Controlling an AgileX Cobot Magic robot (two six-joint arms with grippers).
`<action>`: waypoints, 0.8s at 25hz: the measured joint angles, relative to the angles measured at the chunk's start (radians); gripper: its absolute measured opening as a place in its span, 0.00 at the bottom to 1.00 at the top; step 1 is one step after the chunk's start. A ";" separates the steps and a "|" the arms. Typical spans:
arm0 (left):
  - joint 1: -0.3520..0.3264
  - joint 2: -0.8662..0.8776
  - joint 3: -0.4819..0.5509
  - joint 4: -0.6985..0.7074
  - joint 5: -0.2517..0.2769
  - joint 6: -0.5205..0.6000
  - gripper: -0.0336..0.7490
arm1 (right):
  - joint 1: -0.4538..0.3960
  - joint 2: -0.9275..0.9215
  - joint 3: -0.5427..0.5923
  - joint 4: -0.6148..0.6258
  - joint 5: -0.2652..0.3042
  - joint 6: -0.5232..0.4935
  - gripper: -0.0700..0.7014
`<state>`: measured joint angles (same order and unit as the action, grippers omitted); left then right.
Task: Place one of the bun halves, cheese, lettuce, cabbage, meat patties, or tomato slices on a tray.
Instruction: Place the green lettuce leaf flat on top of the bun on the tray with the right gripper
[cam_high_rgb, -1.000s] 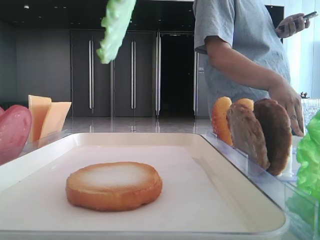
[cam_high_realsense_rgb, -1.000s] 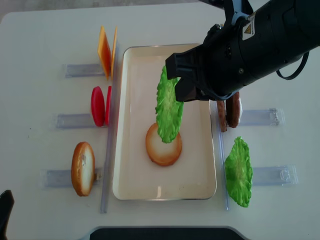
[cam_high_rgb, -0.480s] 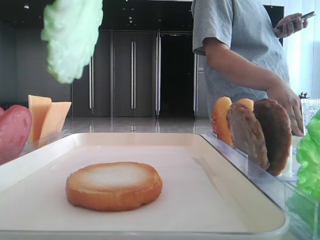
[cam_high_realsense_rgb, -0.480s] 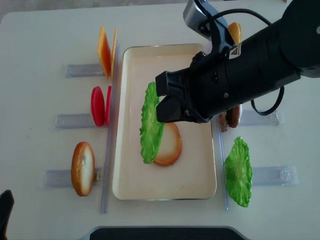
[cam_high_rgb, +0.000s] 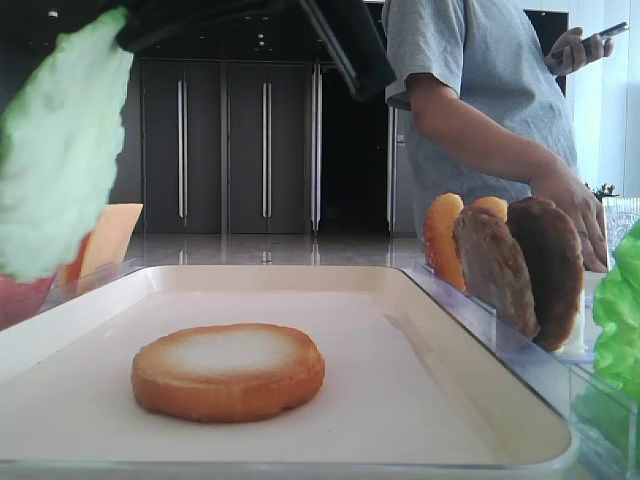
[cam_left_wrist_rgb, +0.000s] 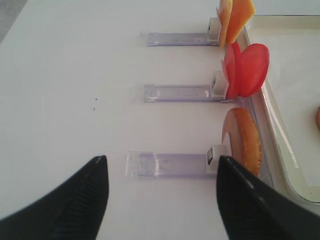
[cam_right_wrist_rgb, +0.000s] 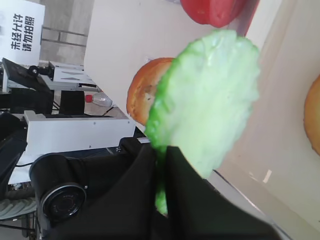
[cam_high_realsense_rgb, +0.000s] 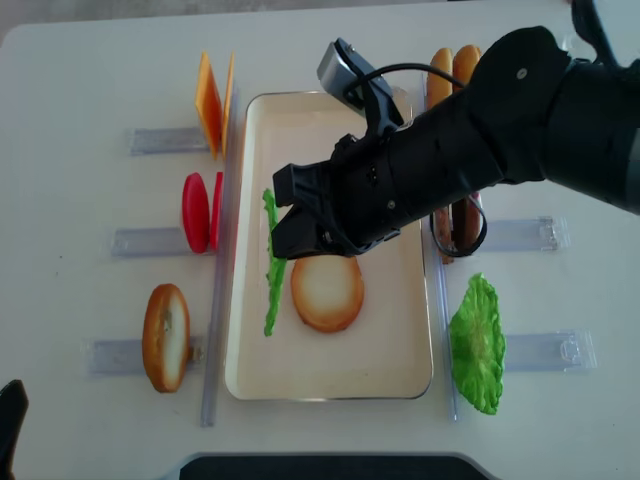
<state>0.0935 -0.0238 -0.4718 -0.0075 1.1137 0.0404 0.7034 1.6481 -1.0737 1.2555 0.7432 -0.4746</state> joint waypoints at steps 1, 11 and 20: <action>0.000 0.000 0.000 0.000 0.000 0.000 0.70 | -0.005 0.016 0.000 0.022 0.004 -0.022 0.12; 0.000 0.000 0.000 0.000 0.000 0.000 0.70 | -0.072 0.080 0.000 0.067 0.043 -0.144 0.12; 0.000 0.000 0.000 0.000 0.000 0.000 0.70 | -0.095 0.080 0.000 0.045 0.074 -0.161 0.12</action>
<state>0.0935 -0.0238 -0.4718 -0.0075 1.1137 0.0404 0.6088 1.7282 -1.0737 1.3008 0.8169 -0.6356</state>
